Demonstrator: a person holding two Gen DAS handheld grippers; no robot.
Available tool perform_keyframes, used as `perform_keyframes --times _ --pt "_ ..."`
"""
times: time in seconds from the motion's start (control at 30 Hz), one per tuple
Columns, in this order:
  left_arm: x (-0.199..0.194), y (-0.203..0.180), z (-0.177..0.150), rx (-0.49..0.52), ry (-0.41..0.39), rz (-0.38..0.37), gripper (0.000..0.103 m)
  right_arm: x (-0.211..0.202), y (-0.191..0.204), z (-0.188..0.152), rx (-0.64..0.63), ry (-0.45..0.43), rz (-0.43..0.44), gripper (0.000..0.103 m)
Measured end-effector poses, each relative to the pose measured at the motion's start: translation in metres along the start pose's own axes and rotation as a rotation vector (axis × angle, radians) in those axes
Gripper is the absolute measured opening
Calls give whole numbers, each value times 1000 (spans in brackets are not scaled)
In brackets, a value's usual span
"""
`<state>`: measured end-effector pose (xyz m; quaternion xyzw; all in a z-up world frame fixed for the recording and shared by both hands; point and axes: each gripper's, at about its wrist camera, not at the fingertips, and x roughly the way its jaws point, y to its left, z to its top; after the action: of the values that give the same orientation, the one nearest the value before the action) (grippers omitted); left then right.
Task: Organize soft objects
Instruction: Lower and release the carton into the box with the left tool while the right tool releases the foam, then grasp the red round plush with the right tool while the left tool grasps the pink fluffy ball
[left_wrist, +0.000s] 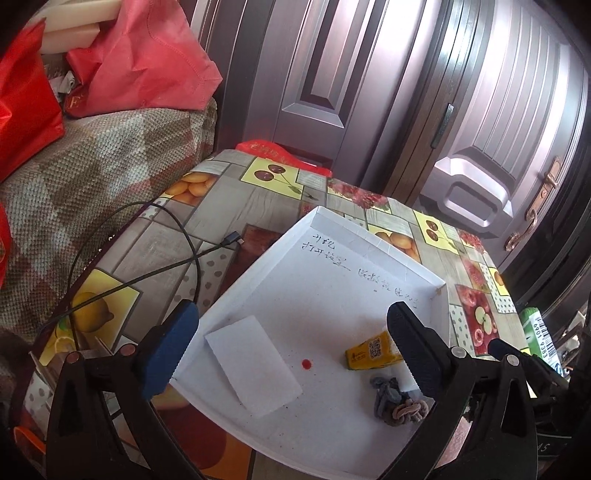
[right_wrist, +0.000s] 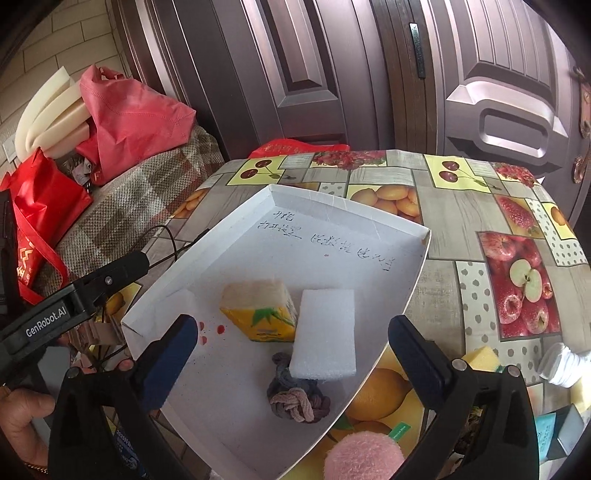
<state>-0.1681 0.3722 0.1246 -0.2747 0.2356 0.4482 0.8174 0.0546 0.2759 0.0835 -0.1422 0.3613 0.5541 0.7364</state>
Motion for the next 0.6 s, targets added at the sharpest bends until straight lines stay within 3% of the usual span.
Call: perform_keyframes --times 0.17,0.3,0.47,0.6 --pt "-33 -14 6 30 -49 -44 103 -51 -13 6 23 -94 -18 103" --pt "-54 -38 0 96 -69 -112 103 -110 -45 7 101 -211 -88 103" --pt "-44 -84 -37 207 65 -224 103 -171 -94 -18 215 -286 -204 103" --pt "-23 -121 -79 332 192 -250 103 -181 -119 -54 263 -245 -260 103"
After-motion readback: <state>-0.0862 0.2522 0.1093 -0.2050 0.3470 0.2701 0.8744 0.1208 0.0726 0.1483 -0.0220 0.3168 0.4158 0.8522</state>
